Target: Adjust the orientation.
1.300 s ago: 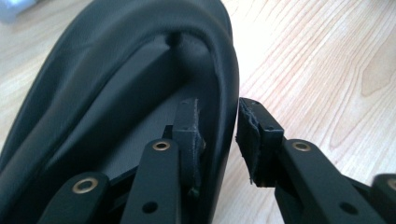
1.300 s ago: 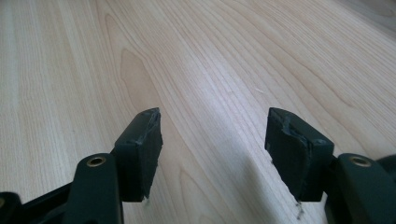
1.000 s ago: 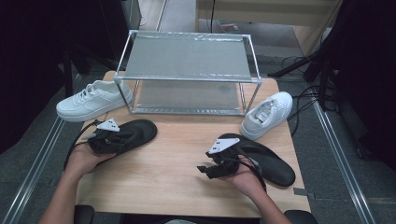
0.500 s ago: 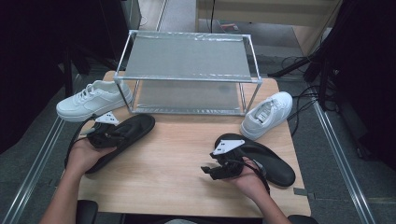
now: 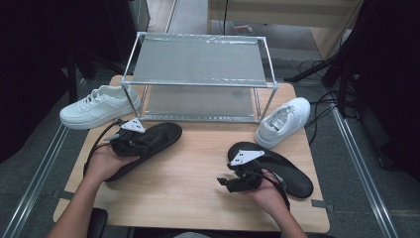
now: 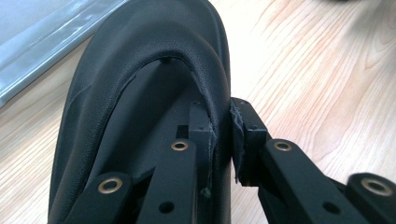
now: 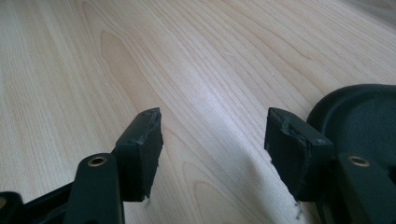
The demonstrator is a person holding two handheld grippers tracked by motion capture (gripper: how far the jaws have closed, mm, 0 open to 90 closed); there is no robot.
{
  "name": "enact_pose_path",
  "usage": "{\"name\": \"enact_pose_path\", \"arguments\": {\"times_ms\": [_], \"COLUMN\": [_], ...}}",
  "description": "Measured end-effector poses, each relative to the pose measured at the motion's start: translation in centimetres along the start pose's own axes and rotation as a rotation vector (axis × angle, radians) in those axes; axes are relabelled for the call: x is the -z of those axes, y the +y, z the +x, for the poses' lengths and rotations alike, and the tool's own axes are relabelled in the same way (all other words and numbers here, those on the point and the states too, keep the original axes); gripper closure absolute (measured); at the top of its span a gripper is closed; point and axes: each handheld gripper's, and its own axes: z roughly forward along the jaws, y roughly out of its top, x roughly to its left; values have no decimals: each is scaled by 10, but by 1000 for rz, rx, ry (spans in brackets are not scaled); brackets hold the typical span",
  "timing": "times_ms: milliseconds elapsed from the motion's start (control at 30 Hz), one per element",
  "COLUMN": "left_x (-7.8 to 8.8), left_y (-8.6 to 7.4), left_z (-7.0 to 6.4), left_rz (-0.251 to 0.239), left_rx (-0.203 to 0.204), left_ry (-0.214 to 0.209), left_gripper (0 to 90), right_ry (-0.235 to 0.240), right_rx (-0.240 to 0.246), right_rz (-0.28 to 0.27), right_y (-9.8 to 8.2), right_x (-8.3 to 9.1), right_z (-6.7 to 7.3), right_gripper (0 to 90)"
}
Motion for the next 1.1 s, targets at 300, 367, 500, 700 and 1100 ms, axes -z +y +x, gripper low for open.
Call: {"name": "enact_pose_path", "arguments": {"times_ms": [300,367,500,700,1100], "left_x": [-9,-11,-17,-28,-52], "left_y": [11,13,18,25,44], "left_z": [-11,-14,-21,-34,-60], "left_rz": [12,19,24,37,42], "left_rx": [0,-11,-27,-53,-97], "left_ry": [-17,-20,-26,-32,-77], "left_gripper": [803,803,803,803,799], "right_ry": [-4,-2,-1,-1,6], "right_rx": [-3,-1,-6,0,5], "right_rz": [1,0,7,12,14], "right_y": [-3,-3,-2,-2,-2], "right_x": [2,1,0,0,-1], "right_z": [1,0,1,2,2], "right_gripper": [379,379,378,377,377]}}
